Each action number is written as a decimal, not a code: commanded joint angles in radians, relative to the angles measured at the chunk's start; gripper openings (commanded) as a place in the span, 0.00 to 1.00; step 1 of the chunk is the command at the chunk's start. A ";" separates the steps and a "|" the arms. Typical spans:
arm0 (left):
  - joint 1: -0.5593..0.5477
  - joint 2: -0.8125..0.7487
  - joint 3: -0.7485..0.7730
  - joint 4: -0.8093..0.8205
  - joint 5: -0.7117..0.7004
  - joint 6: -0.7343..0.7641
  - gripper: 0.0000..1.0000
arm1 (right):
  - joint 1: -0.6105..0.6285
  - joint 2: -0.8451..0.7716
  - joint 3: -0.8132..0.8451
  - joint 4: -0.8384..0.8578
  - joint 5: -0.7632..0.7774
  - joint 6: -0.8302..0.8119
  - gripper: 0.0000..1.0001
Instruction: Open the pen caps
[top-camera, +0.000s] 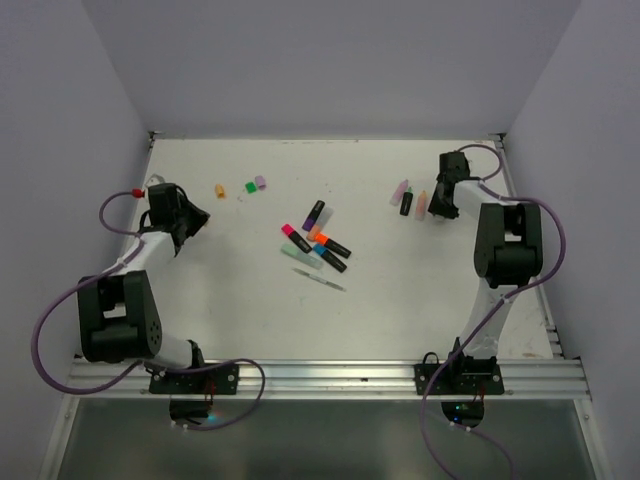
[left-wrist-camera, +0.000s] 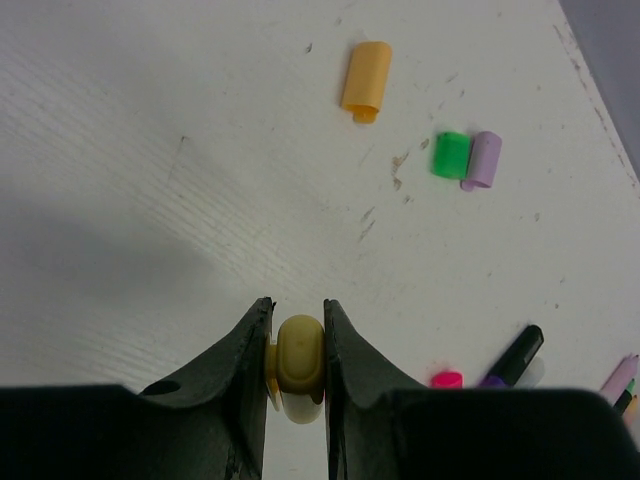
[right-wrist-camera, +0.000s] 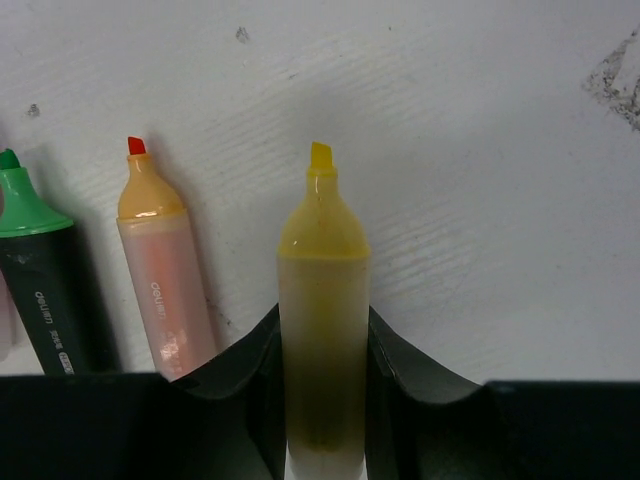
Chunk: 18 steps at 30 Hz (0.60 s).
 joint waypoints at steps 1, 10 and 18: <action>0.014 0.065 0.007 0.066 -0.002 0.034 0.00 | -0.002 0.010 0.040 0.021 -0.038 -0.010 0.31; 0.037 0.310 0.174 0.132 0.112 0.048 0.00 | 0.004 -0.028 0.019 0.022 -0.064 -0.019 0.52; 0.044 0.500 0.378 0.094 0.113 0.082 0.00 | 0.123 -0.193 -0.013 -0.051 0.032 -0.051 0.60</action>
